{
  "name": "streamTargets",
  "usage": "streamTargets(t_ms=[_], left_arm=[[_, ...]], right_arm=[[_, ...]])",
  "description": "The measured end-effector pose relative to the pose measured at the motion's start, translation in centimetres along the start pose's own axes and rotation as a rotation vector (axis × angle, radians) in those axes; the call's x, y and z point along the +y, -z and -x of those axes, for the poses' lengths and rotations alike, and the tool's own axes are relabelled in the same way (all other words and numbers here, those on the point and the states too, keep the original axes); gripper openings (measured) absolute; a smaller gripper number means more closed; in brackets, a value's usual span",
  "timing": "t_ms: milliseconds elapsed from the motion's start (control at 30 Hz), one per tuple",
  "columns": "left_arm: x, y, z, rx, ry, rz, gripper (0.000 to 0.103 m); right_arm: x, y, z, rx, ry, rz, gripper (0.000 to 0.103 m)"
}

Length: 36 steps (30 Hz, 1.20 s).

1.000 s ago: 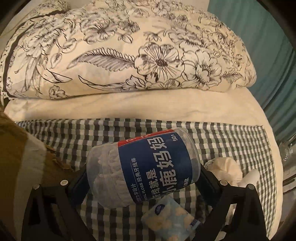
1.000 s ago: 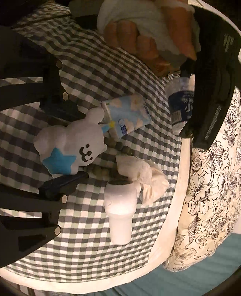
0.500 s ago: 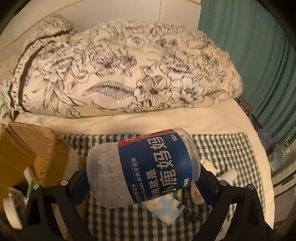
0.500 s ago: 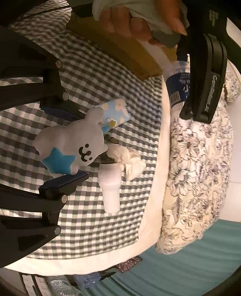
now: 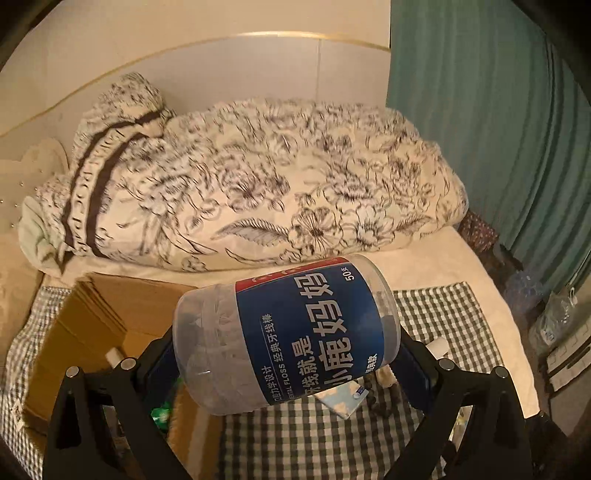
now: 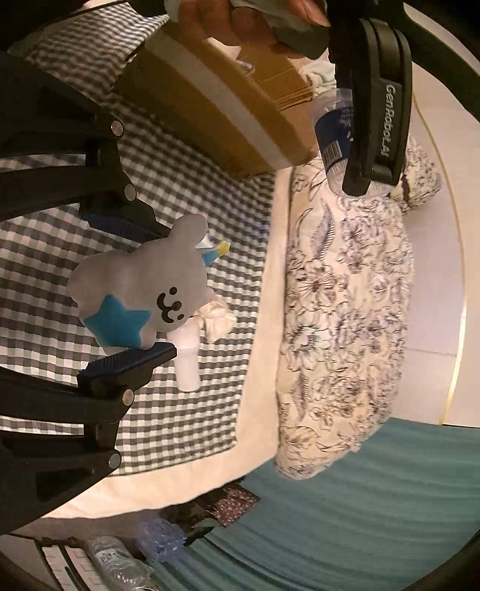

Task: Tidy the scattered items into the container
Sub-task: 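Lift the water bottle and bunny toy with both tools toward the box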

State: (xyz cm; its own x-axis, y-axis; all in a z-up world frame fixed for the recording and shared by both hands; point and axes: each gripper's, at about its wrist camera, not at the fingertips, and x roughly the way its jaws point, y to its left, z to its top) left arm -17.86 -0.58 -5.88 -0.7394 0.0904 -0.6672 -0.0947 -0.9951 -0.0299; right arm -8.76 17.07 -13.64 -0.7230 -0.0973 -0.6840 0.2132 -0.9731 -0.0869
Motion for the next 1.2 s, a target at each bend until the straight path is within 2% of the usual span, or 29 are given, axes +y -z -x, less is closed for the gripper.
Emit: streamTargets(t_ms=[133,500,767,1200], left_arm=[[1.2,-0.1,2.6,-0.029,-0.015,0.004,0.099],[5.5,0.1,8.6,-0.087,-0.064,0.035,0.099],[9.1,0.5,12.7,-0.136,-0.112,0.057,0.099],[13.9,2.6,14.3,-0.129,-0.187,0.077,0.099]], right_arm=[[0.9,-0.8,2.1,-0.046,0.022,0.019,0.053],[3.5,-2.6,6.5,-0.135,0.009,0.029,0.053],[7.1,-3.6,8.6,-0.171,-0.059,0.063,0.053],[11.3,-5.1,8.4,-0.19,-0.134,0.088,0.053]])
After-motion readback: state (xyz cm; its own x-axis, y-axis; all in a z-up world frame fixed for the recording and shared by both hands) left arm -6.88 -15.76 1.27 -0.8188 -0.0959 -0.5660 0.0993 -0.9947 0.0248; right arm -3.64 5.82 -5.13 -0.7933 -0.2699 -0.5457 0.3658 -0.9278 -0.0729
